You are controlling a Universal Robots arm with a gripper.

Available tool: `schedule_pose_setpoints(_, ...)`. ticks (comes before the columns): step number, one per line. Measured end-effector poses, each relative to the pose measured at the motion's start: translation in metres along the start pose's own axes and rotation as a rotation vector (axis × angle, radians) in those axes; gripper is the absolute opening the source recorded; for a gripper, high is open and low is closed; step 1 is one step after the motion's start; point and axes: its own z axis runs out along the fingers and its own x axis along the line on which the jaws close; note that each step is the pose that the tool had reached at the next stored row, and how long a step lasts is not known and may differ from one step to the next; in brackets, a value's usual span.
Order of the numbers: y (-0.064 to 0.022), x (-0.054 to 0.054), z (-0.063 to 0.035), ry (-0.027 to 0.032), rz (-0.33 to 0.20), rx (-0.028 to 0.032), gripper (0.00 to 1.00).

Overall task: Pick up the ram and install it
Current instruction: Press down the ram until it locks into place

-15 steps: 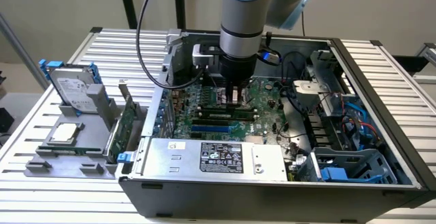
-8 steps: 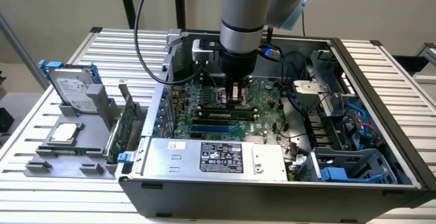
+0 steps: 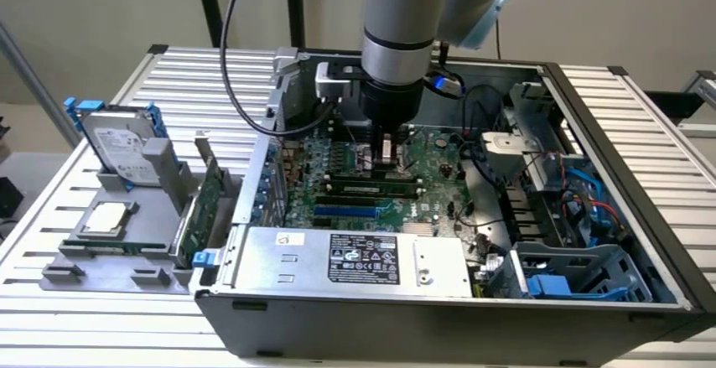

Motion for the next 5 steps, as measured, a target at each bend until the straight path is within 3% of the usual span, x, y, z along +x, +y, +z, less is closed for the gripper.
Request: schedule_pose_setpoints(5,0.0,0.0,0.0,0.0001,0.0,0.0,0.0)
